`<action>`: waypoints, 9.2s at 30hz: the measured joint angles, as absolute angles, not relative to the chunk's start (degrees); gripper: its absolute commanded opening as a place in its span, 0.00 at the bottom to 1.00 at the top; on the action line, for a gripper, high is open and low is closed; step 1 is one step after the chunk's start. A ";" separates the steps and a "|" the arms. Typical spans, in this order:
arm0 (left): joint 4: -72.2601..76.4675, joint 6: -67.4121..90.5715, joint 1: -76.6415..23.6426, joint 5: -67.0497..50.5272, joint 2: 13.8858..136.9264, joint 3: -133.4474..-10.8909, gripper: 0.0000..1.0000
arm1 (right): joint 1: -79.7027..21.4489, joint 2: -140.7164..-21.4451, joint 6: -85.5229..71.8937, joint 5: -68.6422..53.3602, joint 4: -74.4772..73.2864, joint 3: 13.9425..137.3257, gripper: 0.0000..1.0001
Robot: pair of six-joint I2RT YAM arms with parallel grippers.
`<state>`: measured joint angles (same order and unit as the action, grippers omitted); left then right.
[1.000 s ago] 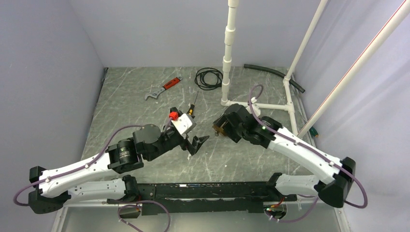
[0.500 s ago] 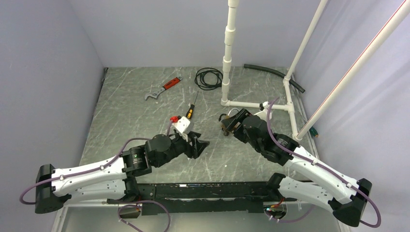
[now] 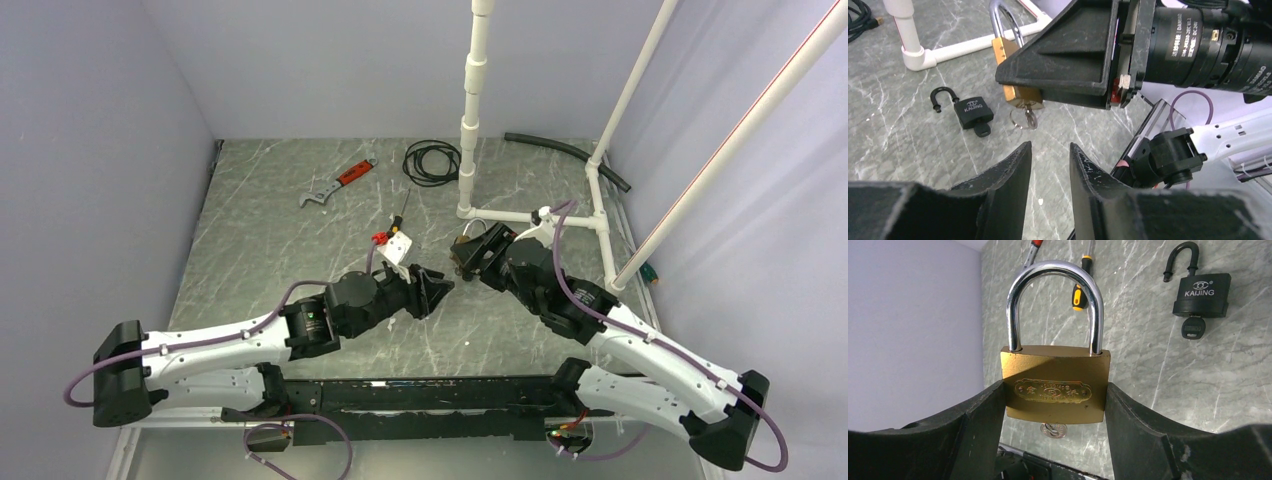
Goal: Unlock with the key
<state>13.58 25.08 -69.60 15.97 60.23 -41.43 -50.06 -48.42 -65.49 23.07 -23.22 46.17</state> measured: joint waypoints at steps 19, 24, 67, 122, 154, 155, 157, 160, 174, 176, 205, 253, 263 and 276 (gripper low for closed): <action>20.29 23.79 -69.60 20.45 65.43 -41.36 0.37 | -50.06 -52.18 -70.61 21.91 -27.11 49.74 0.00; 19.99 23.16 -69.60 21.34 65.43 -41.36 0.37 | -50.06 -52.21 -71.16 21.63 -27.16 49.89 0.00; 20.10 21.43 -69.73 26.85 68.45 -40.82 0.00 | -49.36 -54.06 -76.88 16.14 -27.70 50.87 0.00; 47.42 -26.57 -83.94 49.39 84.18 -37.82 0.07 | -46.57 -59.27 -84.25 11.25 -41.50 56.49 0.00; 8.62 14.57 -87.13 48.93 63.40 -46.70 0.92 | -46.98 -55.64 -86.08 10.50 -36.80 50.83 0.00; 7.90 17.12 -87.13 48.97 63.02 -46.70 0.89 | -46.98 -55.37 -86.06 10.63 -36.77 50.72 0.00; 7.25 21.58 -87.05 49.25 62.89 -46.68 0.87 | -46.98 -54.35 -85.95 11.16 -36.42 50.30 0.00; 8.56 27.40 -86.24 49.25 62.89 -45.15 0.84 | -46.98 -53.04 -85.76 11.53 -35.51 49.69 0.00; 29.98 34.35 -76.25 41.74 68.71 -35.24 0.75 | -46.98 -51.96 -84.01 11.20 -32.86 49.63 0.00; 31.53 34.98 -75.07 40.73 69.97 -35.27 0.71 | -46.98 -51.77 -83.96 10.81 -32.56 49.63 0.00; 39.88 40.64 -72.42 39.05 74.41 -35.64 0.00 | -47.13 -49.80 -80.93 12.34 -30.81 49.82 0.90; 10.39 57.67 -67.31 20.49 70.57 -34.68 0.00 | -44.80 -45.93 -49.19 24.88 -36.64 50.50 0.43; 4.75 45.89 -67.31 12.88 52.12 -39.48 0.00 | -35.70 -59.68 -36.69 -12.73 -27.59 49.71 0.32; -2.13 42.81 -67.33 13.82 44.97 -36.91 0.00 | -35.59 -61.84 -33.85 -34.59 -18.74 44.42 0.30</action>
<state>-2.13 42.81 -67.33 13.82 44.97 -36.91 -35.59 -61.84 -33.85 -34.59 -18.74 44.42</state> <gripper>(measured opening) 0.193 0.306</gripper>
